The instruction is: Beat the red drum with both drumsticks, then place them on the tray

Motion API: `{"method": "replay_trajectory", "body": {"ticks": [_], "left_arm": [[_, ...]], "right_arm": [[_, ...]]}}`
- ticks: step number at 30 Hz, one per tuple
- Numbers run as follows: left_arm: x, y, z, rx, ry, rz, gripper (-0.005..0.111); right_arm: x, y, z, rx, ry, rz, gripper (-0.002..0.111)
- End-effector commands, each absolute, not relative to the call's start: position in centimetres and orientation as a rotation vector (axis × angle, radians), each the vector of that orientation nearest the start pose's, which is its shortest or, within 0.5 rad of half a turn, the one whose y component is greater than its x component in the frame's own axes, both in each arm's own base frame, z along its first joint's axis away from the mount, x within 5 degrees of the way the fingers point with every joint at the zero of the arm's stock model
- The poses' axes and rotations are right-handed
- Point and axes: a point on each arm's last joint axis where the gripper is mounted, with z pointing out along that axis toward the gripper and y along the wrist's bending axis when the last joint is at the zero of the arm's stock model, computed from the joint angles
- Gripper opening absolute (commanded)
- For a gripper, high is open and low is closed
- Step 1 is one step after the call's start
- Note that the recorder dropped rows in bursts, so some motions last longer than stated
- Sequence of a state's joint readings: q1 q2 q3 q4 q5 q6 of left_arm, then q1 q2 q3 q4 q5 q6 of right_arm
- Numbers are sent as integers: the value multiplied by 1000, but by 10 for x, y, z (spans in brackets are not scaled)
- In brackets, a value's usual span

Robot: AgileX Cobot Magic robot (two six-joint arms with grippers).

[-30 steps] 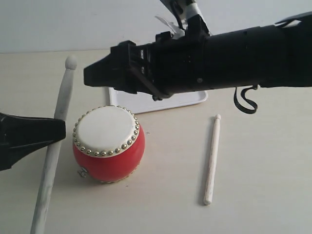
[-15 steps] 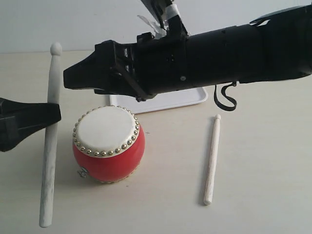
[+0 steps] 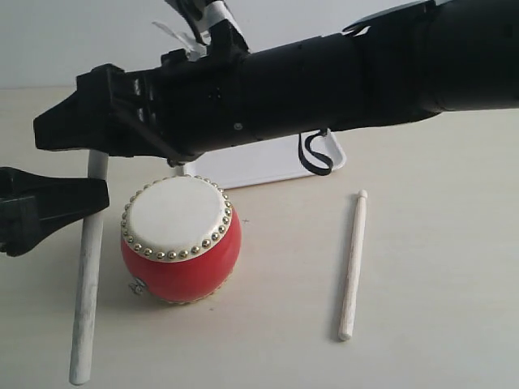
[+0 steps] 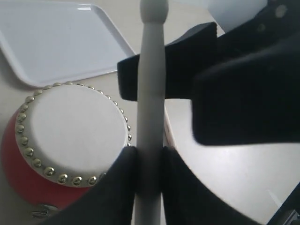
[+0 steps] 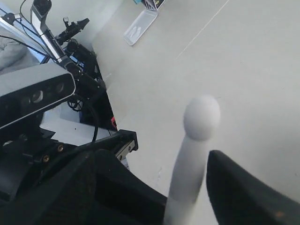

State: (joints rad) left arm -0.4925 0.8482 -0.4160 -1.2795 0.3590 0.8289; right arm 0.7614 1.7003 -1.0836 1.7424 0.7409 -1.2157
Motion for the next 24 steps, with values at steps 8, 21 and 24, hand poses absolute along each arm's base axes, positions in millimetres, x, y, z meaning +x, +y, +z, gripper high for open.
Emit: {"method": "replay_trajectory", "body": {"ticks": [8, 21, 24], "left_arm": [[129, -104, 258, 288, 2107, -923, 0], [127, -106, 258, 311, 2116, -950, 0], [126, -106, 258, 304, 2118, -972, 8]], "right_arm": [[225, 306, 263, -749, 2069, 1533, 39], [228, 305, 261, -719, 2084, 1485, 0], [229, 305, 261, -715, 2086, 1479, 0]]}}
